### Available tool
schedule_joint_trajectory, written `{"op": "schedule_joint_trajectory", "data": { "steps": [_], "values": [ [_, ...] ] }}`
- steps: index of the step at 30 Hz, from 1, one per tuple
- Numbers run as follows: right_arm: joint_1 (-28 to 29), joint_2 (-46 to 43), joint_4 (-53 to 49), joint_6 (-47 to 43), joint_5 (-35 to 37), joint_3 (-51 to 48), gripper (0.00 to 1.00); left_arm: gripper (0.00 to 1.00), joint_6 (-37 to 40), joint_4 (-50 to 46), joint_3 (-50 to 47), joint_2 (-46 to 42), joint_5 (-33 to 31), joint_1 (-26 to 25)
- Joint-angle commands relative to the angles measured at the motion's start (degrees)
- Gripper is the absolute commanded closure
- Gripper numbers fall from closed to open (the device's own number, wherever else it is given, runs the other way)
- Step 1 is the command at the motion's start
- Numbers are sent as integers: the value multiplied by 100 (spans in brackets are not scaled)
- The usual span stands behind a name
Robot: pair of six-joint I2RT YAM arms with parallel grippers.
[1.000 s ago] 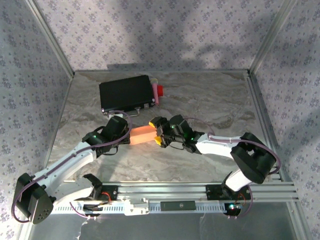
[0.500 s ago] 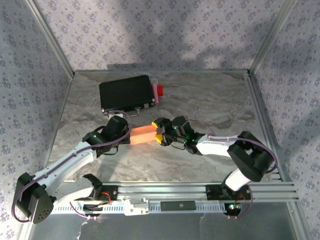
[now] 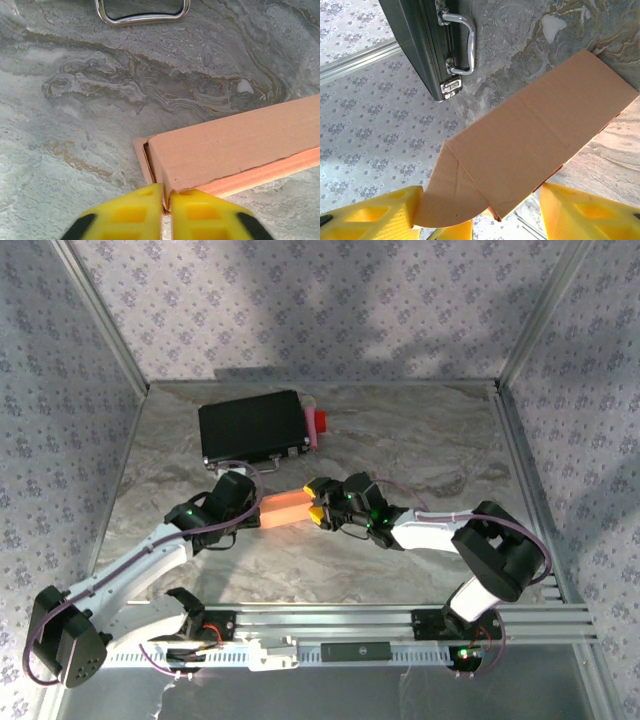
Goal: Fold the paper box
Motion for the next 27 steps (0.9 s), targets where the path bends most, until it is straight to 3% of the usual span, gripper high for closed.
{"op": "schedule_joint_trajectory", "data": {
  "steps": [1,3,9,15,16,17,18,22,27],
  "values": [
    [10,45,-66,59,104,-28,39,72,-117,-96,200,-268,18,-52],
    [8,24,-137,55,122,-19,39,62,-167,-147,238,-397,44,-52],
    [17,11,-245,37,167,16,40,46,-263,-300,368,-639,231,-43],
    [11,14,-310,28,189,52,43,40,-577,-382,373,-990,652,287],
    [16,19,-324,37,193,48,43,33,-660,-422,371,-1056,735,381],
    [18,14,-319,37,202,29,43,2,-731,-480,375,-1133,817,496],
    [15,5,-326,29,206,26,43,0,-796,-562,376,-1212,839,616],
    [20,14,-321,29,230,28,47,3,-908,-536,267,-1359,1246,1128],
    [37,48,-332,35,245,38,50,18,-1232,200,-164,-1172,2015,1515]
  ]
}}
